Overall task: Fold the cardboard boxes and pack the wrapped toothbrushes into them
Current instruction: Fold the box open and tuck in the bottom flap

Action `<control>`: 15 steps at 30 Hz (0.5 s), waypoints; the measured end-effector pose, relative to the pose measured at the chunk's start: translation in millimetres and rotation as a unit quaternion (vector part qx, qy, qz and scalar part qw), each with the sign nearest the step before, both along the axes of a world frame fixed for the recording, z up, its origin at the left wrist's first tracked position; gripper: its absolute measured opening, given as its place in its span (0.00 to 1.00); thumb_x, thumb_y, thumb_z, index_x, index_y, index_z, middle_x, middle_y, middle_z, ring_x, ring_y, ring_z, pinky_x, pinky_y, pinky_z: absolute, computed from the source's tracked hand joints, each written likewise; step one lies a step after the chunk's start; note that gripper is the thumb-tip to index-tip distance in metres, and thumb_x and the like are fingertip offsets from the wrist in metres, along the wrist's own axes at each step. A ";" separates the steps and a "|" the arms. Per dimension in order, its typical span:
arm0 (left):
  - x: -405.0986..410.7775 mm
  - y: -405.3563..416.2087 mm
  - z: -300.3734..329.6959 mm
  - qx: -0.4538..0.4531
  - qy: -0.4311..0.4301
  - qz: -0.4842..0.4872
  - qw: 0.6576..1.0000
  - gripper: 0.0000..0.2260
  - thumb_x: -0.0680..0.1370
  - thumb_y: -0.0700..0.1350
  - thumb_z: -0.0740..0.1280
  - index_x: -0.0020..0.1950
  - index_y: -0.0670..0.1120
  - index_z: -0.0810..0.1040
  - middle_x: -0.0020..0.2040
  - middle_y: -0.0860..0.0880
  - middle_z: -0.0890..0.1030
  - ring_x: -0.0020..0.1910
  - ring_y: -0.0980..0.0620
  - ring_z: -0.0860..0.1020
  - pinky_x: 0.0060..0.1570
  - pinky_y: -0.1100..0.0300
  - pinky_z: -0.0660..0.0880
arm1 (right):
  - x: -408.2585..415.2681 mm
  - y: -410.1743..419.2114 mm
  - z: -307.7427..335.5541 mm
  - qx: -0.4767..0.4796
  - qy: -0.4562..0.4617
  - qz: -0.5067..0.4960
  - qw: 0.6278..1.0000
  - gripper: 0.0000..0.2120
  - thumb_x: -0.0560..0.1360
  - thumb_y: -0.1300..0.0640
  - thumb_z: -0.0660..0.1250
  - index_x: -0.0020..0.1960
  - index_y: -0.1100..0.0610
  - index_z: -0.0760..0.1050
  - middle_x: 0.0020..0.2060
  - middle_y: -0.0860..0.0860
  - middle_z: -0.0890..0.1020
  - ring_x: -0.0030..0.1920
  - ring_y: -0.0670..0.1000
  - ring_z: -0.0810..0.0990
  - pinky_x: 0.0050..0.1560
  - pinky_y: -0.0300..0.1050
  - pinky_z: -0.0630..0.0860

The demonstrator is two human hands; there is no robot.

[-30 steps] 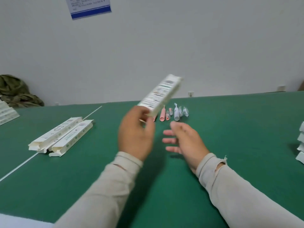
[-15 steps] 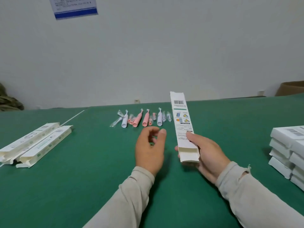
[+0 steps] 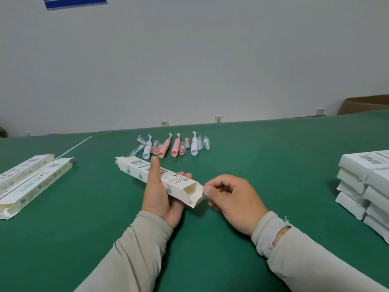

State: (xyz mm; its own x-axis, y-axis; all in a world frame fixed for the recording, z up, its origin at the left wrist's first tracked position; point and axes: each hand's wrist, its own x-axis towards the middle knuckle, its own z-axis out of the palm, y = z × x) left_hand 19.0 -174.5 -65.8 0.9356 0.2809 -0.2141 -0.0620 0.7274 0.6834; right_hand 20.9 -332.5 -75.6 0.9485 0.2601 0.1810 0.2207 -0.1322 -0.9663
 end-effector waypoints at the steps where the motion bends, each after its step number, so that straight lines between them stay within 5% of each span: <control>1: -0.4 -2.0 -0.1 -0.007 0.000 -0.005 1.000 0.33 0.74 0.68 0.66 0.69 0.45 0.69 0.48 0.43 0.74 0.42 0.46 0.80 0.50 0.48 0.79 | -0.6 -0.7 0.0 -0.007 -0.017 -0.003 1.000 0.05 0.75 0.60 0.72 0.41 0.54 0.82 0.29 0.44 0.81 0.29 0.41 0.76 0.35 0.33 0.72; 6: -0.5 -5.3 -2.0 -0.032 -0.016 -0.014 0.999 0.37 0.73 0.69 0.66 0.71 0.44 0.68 0.47 0.44 0.72 0.42 0.47 0.79 0.50 0.47 0.80 | -5.3 0.8 1.8 -0.003 -0.082 -0.021 0.996 0.05 0.74 0.62 0.73 0.41 0.54 0.83 0.32 0.42 0.83 0.31 0.38 0.74 0.37 0.29 0.71; 15: 0.5 -5.6 -5.0 -0.021 -0.008 -0.006 1.000 0.35 0.72 0.71 0.65 0.57 0.38 0.74 0.42 0.43 0.76 0.40 0.47 0.81 0.47 0.48 0.81 | -12.7 4.7 -0.4 -0.017 -0.110 0.009 0.994 0.07 0.73 0.62 0.72 0.40 0.51 0.81 0.35 0.41 0.82 0.29 0.39 0.72 0.36 0.30 0.72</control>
